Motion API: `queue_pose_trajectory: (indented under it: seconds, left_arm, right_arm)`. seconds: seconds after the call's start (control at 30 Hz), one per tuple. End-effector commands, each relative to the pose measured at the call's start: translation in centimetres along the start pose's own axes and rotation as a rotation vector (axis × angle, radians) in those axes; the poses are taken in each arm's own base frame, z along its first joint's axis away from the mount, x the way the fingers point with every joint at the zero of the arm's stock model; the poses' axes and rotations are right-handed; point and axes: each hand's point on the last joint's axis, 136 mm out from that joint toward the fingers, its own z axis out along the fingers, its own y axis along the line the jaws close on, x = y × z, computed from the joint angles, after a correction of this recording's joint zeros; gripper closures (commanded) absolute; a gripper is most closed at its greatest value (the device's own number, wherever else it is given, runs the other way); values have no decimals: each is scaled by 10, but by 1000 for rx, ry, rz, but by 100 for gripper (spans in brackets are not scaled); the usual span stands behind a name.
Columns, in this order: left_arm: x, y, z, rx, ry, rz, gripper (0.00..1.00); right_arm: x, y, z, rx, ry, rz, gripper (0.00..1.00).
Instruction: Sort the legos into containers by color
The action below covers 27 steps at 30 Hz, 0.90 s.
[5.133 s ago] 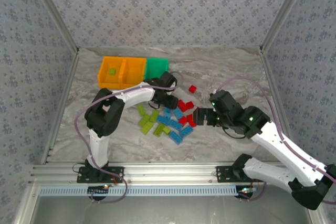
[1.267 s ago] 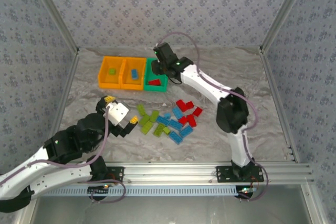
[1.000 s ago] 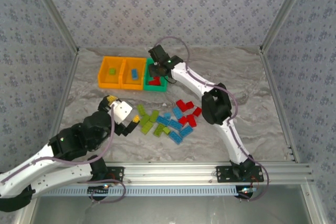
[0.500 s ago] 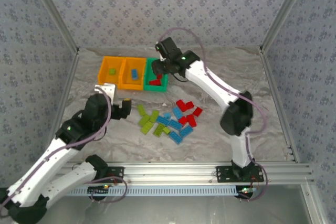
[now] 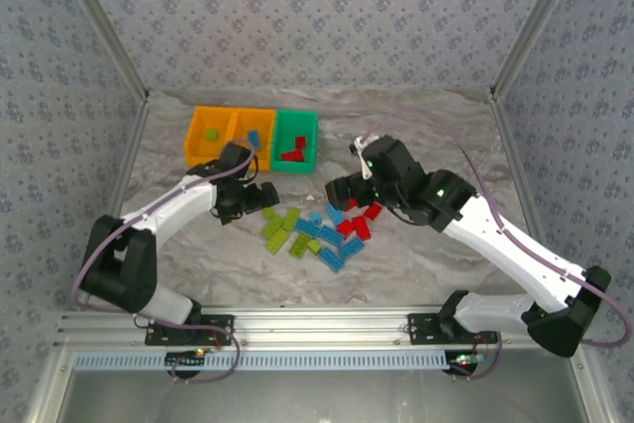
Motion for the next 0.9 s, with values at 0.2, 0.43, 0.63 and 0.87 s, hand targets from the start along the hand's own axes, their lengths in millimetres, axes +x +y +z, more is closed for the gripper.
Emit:
queue_pose_trajectory:
  seconds: [0.2, 0.43, 0.63, 0.87]
  left_arm:
    - [-18, -13, 30, -24, 5, -60, 6]
    - [-14, -8, 55, -96, 59, -45, 20]
    - [-12, 6, 63, -199, 64, -12, 33]
    - [-11, 37, 63, -359, 59, 27, 51]
  right_arm:
    - [7, -3, 0, 8, 20, 52, 0]
    - [9, -8, 0, 40, 24, 58, 0]
    - [14, -9, 2, 48, 34, 68, 0]
    - [13, -17, -1, 91, 14, 81, 0]
